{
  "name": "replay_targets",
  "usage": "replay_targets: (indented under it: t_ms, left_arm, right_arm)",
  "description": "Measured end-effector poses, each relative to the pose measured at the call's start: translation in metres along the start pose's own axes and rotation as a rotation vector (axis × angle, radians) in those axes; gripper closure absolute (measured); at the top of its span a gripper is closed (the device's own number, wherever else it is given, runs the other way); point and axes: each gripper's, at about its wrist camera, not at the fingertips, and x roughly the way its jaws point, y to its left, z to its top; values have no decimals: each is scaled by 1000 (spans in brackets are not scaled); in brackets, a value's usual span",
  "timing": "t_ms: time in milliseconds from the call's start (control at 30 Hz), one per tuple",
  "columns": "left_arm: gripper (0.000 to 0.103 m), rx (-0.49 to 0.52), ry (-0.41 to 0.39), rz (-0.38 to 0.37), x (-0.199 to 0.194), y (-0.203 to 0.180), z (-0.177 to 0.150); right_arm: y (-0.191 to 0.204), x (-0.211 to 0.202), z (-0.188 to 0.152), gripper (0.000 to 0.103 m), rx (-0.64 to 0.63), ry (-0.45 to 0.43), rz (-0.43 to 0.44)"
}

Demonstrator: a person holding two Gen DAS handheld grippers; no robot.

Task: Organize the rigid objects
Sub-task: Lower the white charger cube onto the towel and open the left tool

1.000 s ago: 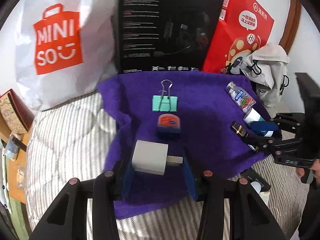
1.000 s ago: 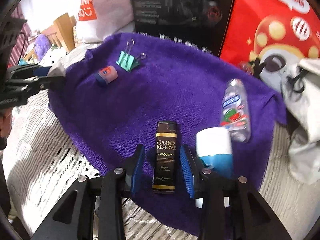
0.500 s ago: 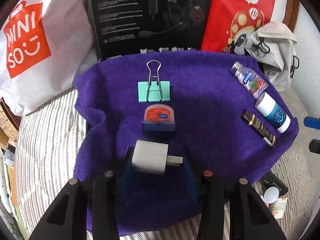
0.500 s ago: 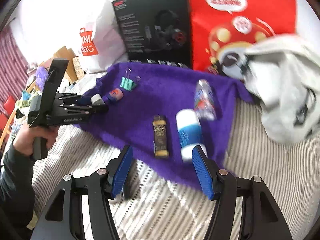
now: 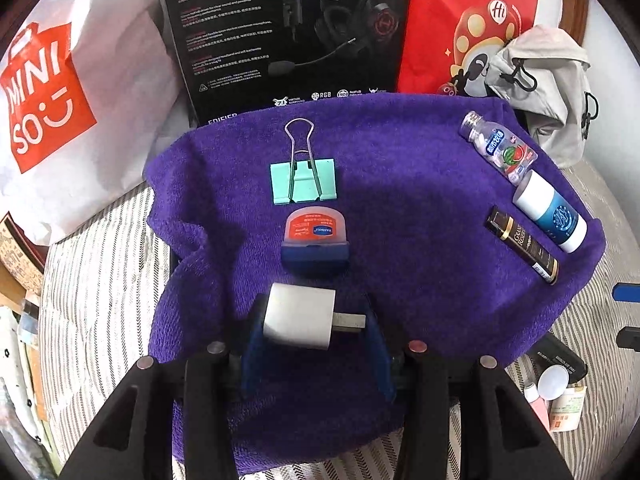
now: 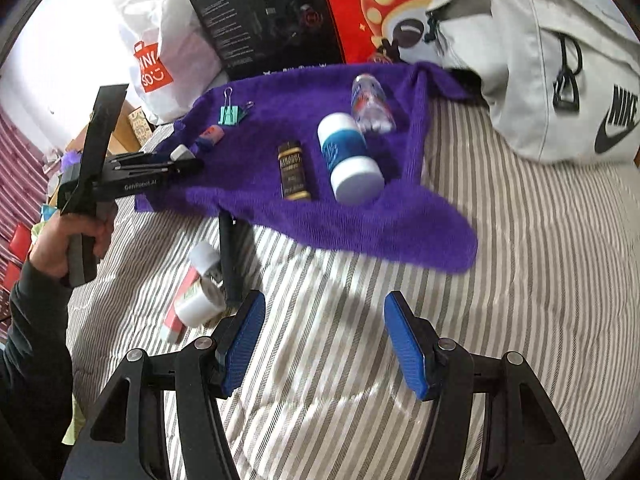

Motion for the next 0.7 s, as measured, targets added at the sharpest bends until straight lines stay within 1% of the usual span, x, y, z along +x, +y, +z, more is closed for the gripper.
replay_targets:
  t_ms: [33,133,167,267,400,433,467,500,533,567,667,700]
  left_arm:
    - [56,6,7,3,0,0,1]
    - [41,23,27,37,0,1,1]
    - [38,28,31,38,-1,1,1]
    - [38,23,47,30,-2,3,1]
    - [37,0,40,43,-15,2,-1]
    - [32,-7,32,44,-22,1,-2]
    - [20,-13,18,42,-32,-2,-3]
    - [14,-13,-2,38,-44,-7,-5]
    - [5,-4,-22,27,-56,-14,-8]
    - [0,3,-32,17,-65,-18,-11]
    - [0,-33,-29,-53,-87,-42,-32]
    - [0,-41,-23,-70,-89,-52,-39]
  right_arm:
    - [0,0,-1,41,2,2,1]
    - [-3,-2,-8,41,6,12,4]
    - [-4,-2,-10,41,7,15,5]
    - [-6,-5,-15,41,10,26,3]
    - [-8,-10,-18,41,14,24,3]
    - [-9,-11,-18,41,15,24,3]
    - [-8,-13,-19,41,16,22,4]
    - [-8,-15,-21,41,15,18,4]
    - [-7,-16,-21,41,14,14,5]
    - [-6,-18,-22,40,15,9,6]
    - [-4,-21,-25,31,22,-4,11]
    - [-3,-22,-26,25,29,-12,13]
